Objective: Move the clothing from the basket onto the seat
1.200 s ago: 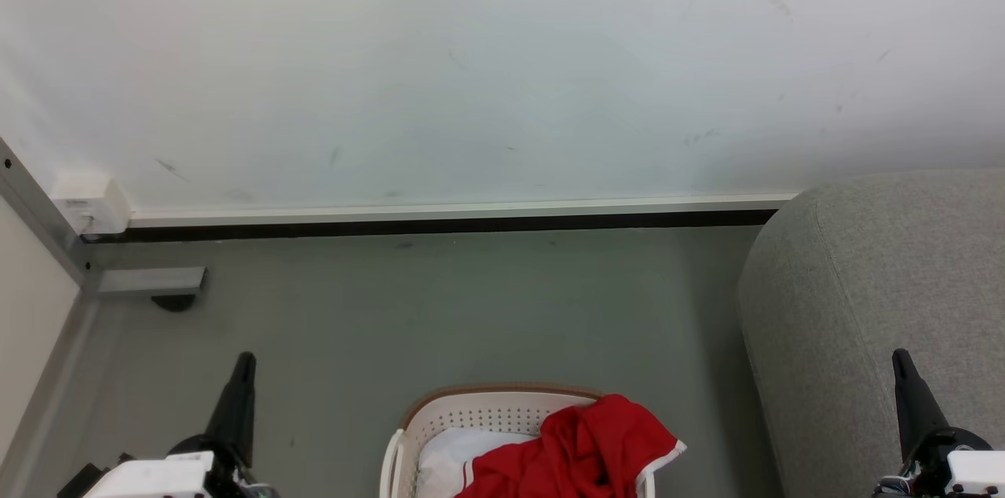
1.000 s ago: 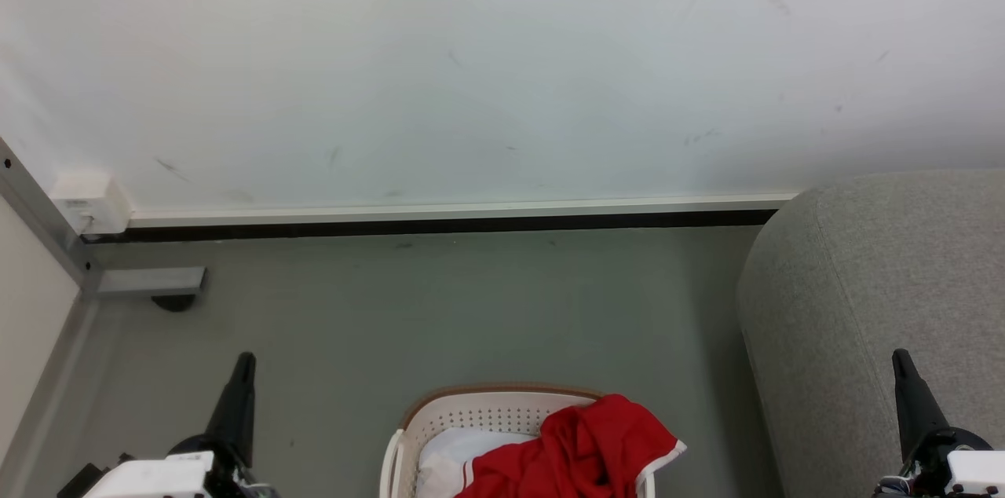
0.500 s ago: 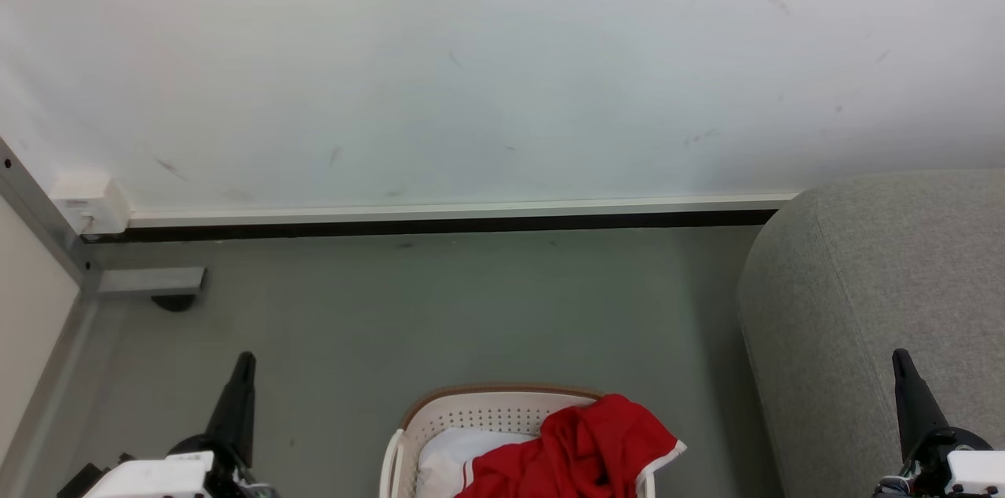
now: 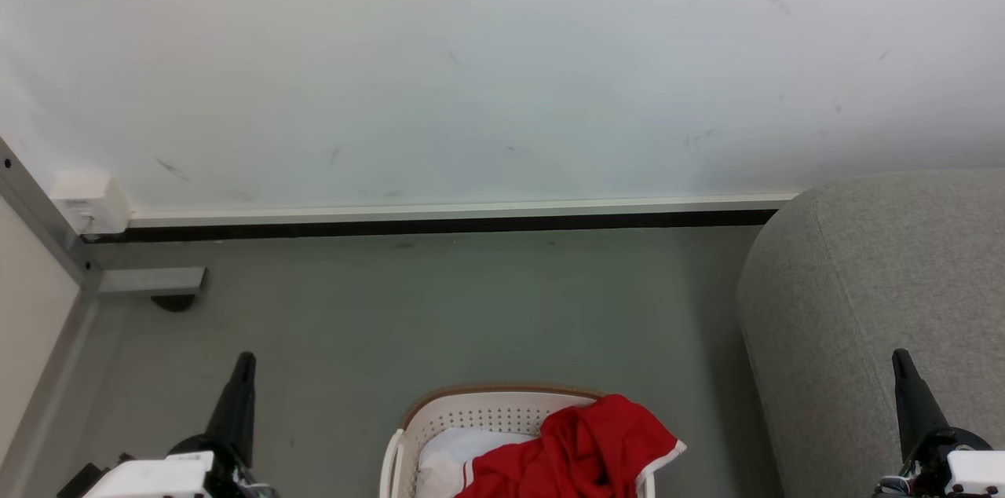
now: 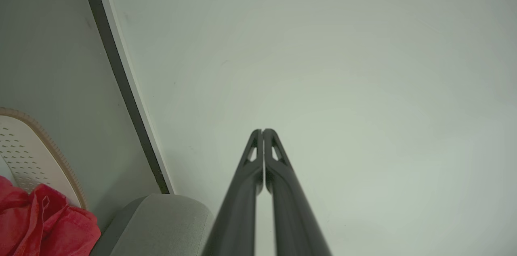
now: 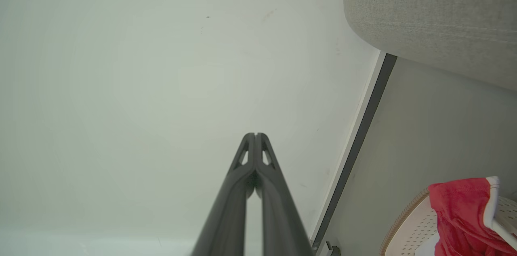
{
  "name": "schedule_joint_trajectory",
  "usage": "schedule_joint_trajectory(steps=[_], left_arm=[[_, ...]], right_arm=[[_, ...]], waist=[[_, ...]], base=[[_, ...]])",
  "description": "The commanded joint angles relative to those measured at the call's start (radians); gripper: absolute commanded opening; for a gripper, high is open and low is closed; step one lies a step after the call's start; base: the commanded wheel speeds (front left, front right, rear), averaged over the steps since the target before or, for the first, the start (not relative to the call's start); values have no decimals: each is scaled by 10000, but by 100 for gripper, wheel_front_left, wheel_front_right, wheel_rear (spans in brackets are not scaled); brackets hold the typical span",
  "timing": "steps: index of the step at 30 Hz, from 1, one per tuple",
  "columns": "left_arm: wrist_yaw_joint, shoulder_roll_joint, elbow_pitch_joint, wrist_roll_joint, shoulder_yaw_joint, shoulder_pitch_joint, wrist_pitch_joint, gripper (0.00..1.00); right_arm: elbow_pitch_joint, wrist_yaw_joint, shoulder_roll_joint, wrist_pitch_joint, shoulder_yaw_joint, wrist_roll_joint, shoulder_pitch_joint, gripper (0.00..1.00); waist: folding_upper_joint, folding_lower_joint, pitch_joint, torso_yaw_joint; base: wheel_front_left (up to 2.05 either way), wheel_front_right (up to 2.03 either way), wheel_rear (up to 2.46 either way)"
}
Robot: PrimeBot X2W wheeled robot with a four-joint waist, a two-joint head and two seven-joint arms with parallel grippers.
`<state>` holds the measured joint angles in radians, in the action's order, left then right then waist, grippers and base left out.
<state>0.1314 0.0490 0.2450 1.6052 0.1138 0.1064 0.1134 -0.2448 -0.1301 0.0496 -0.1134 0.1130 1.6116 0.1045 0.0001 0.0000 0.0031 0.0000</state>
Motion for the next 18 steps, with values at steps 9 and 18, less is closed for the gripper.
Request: schedule_joint_trajectory(steps=[9, 18], left_arm=[[-8, 56, -28, 149, 1, 107, 4, 0], [-8, 56, -28, 149, 1, 107, 4, 0]], right_arm=[[36, 6, 67, -7, 35, -60, 142, 0], [36, 6, 67, -7, 35, -60, 142, 0]], waist=[[-1, 0, 0, 0], [-1, 0, 0, 0]], base=[[0, 0, 0], [0, 0, 0]])
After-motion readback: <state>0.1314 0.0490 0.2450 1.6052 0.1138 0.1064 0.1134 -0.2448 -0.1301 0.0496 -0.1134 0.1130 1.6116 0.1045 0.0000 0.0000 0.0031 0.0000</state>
